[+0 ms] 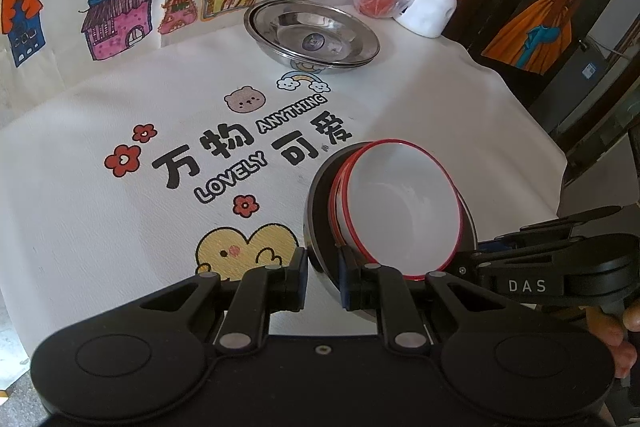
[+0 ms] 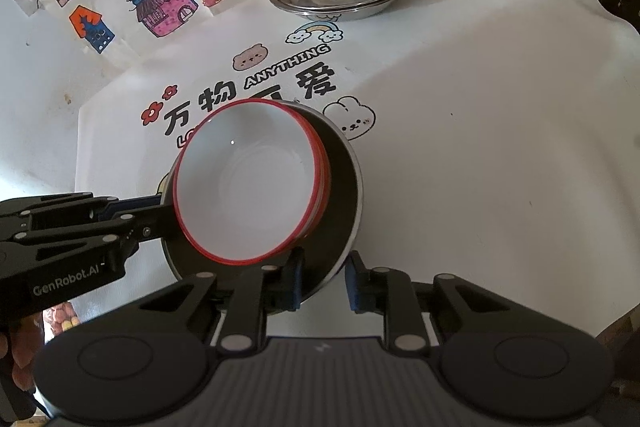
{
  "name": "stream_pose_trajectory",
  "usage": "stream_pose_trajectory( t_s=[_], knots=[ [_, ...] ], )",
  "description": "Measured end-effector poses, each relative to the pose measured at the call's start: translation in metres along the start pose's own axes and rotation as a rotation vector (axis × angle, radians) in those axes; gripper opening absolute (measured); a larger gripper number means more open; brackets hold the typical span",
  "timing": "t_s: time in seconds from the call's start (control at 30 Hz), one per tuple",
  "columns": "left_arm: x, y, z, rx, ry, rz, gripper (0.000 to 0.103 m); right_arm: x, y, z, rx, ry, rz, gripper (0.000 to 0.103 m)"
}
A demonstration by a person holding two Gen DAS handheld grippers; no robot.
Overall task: Organize plates and bowls
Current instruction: 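Lift the bowl stack with both grippers toward the steel plates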
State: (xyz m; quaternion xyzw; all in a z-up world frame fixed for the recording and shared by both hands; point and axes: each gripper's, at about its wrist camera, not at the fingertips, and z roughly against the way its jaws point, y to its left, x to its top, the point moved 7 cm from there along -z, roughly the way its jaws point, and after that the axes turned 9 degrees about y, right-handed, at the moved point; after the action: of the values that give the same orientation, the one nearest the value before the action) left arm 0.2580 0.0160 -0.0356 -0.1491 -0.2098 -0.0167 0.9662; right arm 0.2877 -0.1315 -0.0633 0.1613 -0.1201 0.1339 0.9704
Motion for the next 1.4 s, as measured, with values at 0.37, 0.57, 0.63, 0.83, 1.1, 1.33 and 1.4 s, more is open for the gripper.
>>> stream_pose_trajectory(
  t_s=[0.37, 0.57, 0.63, 0.83, 1.1, 1.33, 1.4],
  knots=[
    [-0.003, -0.006, 0.001, -0.002, -0.005, -0.01, 0.016, -0.005, -0.004, -0.001, 0.009, -0.004, -0.008, 0.024],
    [-0.003, -0.006, 0.001, -0.001, -0.005, -0.01, 0.016, -0.005, -0.005, 0.0, 0.006, -0.004, -0.004, 0.024],
    [-0.003, -0.006, 0.001, -0.002, -0.005, -0.011, 0.016, -0.005, -0.004, 0.0, 0.007, -0.004, -0.006, 0.024],
    [-0.005, -0.008, 0.001, -0.003, -0.007, -0.018, 0.016, -0.008, -0.007, 0.002, 0.01, -0.009, -0.013, 0.024],
    [-0.004, -0.012, 0.001, -0.027, -0.022, -0.02, 0.016, -0.009, -0.016, 0.003, 0.019, -0.028, -0.039, 0.024],
    [0.001, -0.015, 0.0, -0.04, -0.061, -0.022, 0.016, -0.004, -0.021, 0.005, 0.023, -0.061, -0.045, 0.023],
    [0.003, -0.015, 0.0, -0.041, -0.071, -0.021, 0.016, -0.001, -0.021, 0.007, 0.023, -0.071, -0.044, 0.023]
  ],
)
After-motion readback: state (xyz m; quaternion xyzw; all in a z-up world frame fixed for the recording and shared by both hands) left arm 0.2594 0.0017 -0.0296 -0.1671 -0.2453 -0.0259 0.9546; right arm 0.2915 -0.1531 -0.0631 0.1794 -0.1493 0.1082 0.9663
